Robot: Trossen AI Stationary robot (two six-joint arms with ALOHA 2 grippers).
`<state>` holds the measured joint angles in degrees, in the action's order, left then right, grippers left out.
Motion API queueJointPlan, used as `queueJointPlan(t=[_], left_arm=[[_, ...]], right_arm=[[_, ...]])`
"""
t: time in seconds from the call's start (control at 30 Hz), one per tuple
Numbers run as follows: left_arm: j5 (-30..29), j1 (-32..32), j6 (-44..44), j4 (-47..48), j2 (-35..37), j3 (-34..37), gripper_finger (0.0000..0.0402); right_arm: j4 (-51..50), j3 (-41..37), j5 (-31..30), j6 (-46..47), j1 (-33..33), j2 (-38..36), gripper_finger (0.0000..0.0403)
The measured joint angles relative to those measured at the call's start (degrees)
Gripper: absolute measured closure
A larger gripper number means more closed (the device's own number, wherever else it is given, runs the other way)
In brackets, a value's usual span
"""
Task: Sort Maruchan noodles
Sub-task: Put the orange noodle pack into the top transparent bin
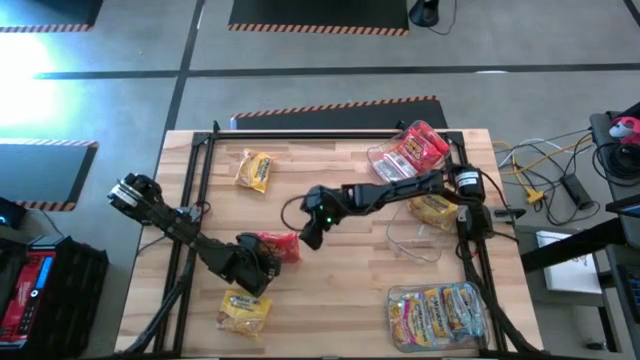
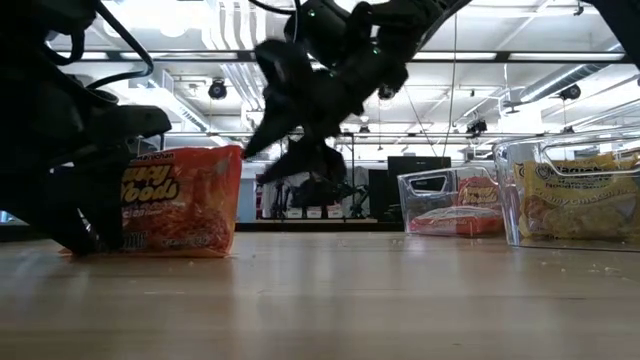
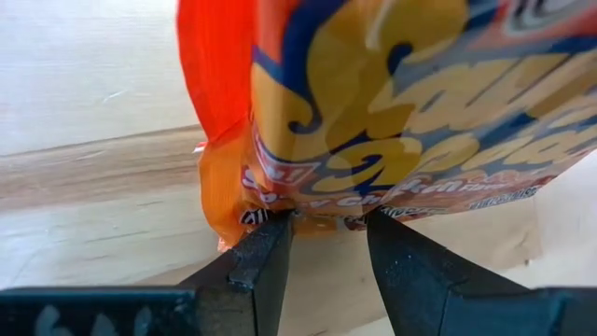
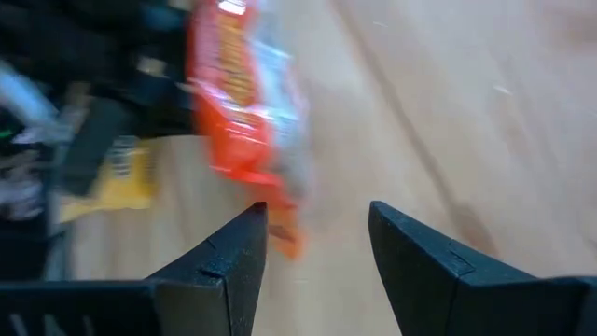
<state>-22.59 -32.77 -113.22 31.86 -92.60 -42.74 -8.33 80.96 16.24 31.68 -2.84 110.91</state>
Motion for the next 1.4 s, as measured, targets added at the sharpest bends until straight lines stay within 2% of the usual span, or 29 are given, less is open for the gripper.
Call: queueJointPlan(t=[0.1, 0.17, 0.5, 0.6, 0.7, 1.4], left_arm=[[0.0, 0.1, -0.2, 0.1, 0.0, 0.0, 0.0271], [0.1, 0.2, -0.2, 0.1, 0.0, 0.0, 0.0271], [0.4, 0.3, -0.2, 0.2, 0.0, 0.1, 0.0271], [0.4, 0.3, -0.4, 0.2, -0.1, 0.1, 0.0271], [0.4, 0.3, -0.8, 0.2, -0.1, 0.1, 0.0271], [0.4, 0.3, -1.3, 0.0, -0.1, 0.1, 0.0271]], right_arm=[[0.1, 2.3, 5.2, -2.4, -1.0, 0.0, 0.0217], [0.1, 3.5, 6.2, -4.7, -1.2, 0.0, 0.0206], [0.3, 6.8, 6.1, -13.1, -1.3, 0.0, 0.0150], [0.4, 6.8, 3.9, -13.7, -1.3, 0.4, 0.0142], [0.5, 6.8, 1.9, -13.7, -1.3, 1.3, 0.0141], [4.8, 6.8, 2.2, -13.8, 0.0, 5.7, 0.0156]])
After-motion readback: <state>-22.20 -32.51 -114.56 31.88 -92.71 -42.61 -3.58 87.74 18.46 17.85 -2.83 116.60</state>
